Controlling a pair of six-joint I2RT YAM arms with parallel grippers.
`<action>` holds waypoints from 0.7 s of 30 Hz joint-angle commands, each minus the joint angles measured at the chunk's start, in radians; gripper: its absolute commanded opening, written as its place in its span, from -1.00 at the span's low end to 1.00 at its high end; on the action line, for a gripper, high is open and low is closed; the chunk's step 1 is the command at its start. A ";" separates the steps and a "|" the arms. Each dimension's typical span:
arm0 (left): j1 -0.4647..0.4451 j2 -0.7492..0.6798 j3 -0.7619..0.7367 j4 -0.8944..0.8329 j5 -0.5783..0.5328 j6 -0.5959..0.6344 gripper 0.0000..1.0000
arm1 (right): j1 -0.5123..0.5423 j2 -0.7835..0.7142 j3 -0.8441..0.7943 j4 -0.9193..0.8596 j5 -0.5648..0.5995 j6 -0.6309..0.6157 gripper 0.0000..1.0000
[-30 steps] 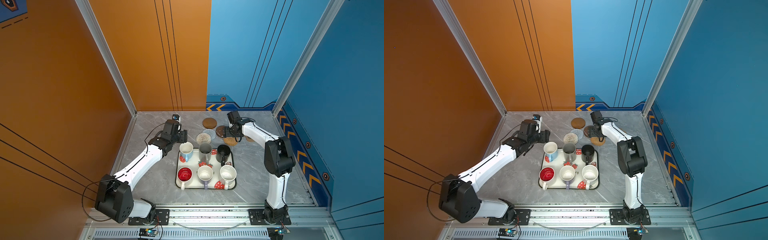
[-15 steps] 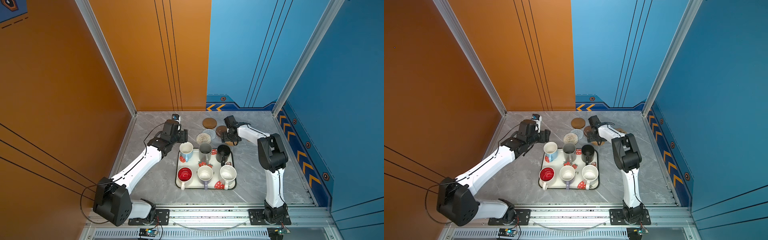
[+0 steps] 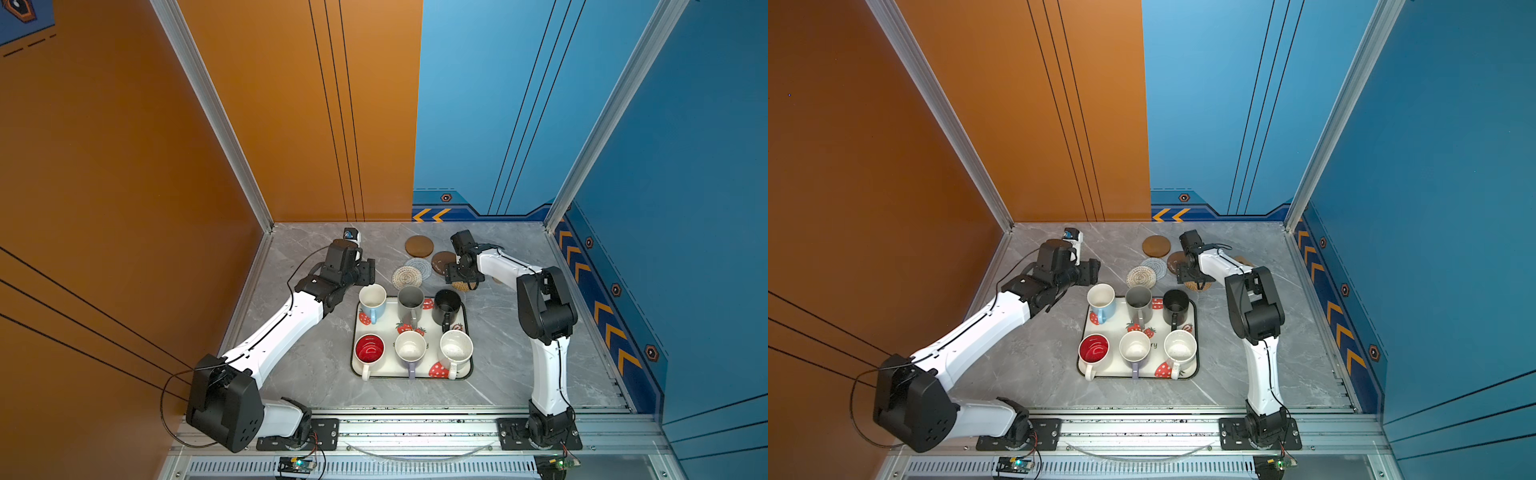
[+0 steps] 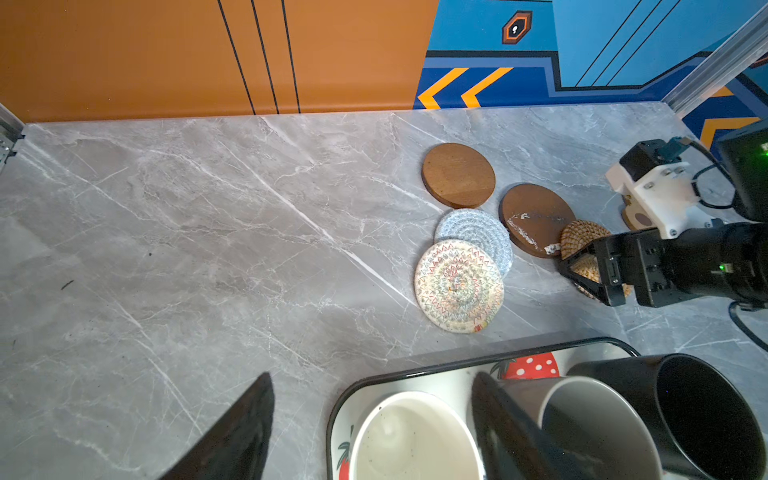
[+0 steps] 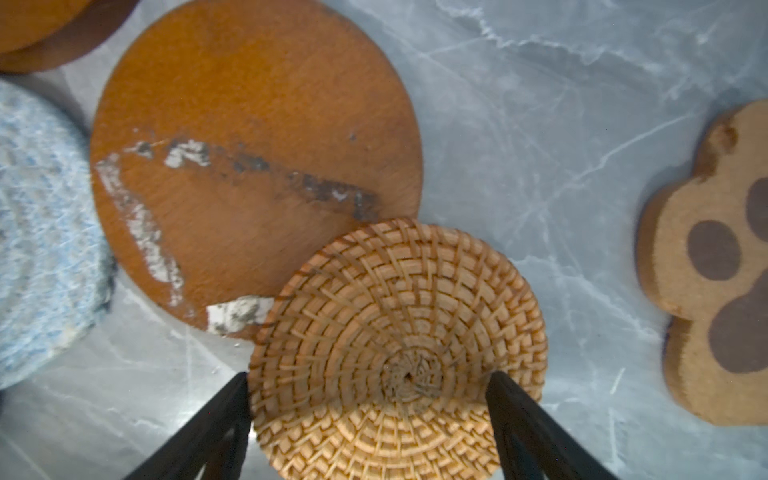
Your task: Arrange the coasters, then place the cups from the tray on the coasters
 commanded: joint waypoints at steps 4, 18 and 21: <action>-0.010 -0.022 -0.015 0.005 -0.030 0.016 0.52 | -0.028 -0.004 -0.016 -0.018 0.011 -0.014 0.69; -0.011 -0.035 -0.026 0.007 -0.044 0.019 0.53 | -0.103 -0.001 0.002 -0.018 -0.029 -0.022 0.66; -0.011 -0.035 -0.026 0.007 -0.044 0.019 0.53 | -0.118 0.000 0.019 -0.018 -0.054 -0.016 0.65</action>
